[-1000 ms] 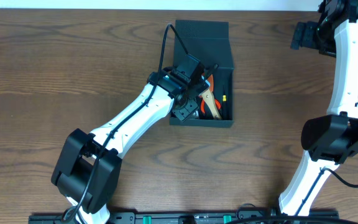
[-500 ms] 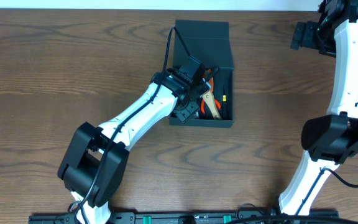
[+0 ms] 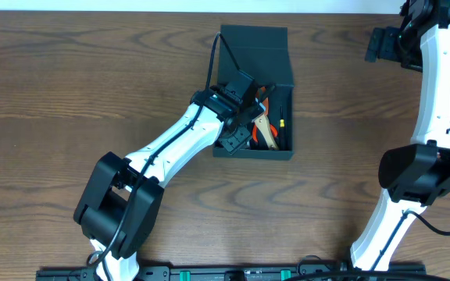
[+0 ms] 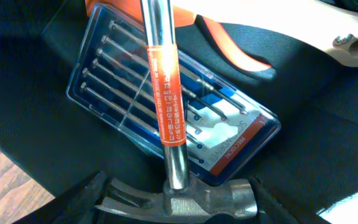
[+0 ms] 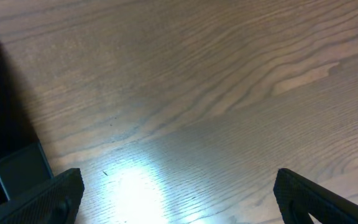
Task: Pack container
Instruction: 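Lower the hammer into the box on top of the tools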
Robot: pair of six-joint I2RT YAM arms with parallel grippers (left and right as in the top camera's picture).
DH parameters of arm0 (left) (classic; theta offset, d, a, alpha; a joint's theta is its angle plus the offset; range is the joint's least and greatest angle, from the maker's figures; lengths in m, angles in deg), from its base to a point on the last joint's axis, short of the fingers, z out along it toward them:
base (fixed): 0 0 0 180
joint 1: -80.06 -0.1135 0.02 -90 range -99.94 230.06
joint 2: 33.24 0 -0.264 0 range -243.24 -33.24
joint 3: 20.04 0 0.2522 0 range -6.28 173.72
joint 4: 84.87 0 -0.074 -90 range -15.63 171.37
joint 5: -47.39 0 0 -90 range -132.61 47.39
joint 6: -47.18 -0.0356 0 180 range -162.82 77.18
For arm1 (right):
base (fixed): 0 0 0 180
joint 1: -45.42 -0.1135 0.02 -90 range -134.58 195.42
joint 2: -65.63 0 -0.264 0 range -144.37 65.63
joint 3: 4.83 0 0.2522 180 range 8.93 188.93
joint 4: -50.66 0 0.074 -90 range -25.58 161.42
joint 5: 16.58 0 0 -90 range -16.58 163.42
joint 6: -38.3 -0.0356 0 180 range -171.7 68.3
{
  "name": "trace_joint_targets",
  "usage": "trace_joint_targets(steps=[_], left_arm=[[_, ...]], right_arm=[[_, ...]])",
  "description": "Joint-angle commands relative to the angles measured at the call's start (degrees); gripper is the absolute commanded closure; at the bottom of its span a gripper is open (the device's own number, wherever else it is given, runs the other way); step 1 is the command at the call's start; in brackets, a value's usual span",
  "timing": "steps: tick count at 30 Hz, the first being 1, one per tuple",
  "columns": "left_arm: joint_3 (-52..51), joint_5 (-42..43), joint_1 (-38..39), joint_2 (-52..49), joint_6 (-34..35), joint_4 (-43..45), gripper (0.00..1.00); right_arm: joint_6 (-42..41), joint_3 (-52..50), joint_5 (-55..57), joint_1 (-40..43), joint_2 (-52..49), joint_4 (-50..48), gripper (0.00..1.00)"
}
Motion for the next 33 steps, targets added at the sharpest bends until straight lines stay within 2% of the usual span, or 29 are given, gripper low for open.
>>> trace_joint_targets(steps=[1, 20, 30, 33], left_arm=[[1.4, -0.2, -0.2, -0.9, -0.2, 0.0, 0.33], [1.4, 1.2, 0.2, -1.1, -0.6, 0.9, 0.34], [1.4, 1.2, 0.3, -5.3, -0.6, 0.8, 0.34], [1.4, 1.1, 0.2, -5.3, -0.6, 1.1, 0.27]], right_arm=[[-0.8, 1.0, 0.4, -0.1, 0.5, 0.2, 0.01], [-0.8, 1.0, 0.3, -0.1, 0.5, 0.2, 0.01], [-0.8, 1.0, 0.4, -0.1, 0.5, 0.2, 0.01], [-0.8, 1.0, 0.4, -0.1, 0.5, 0.2, 0.01]])
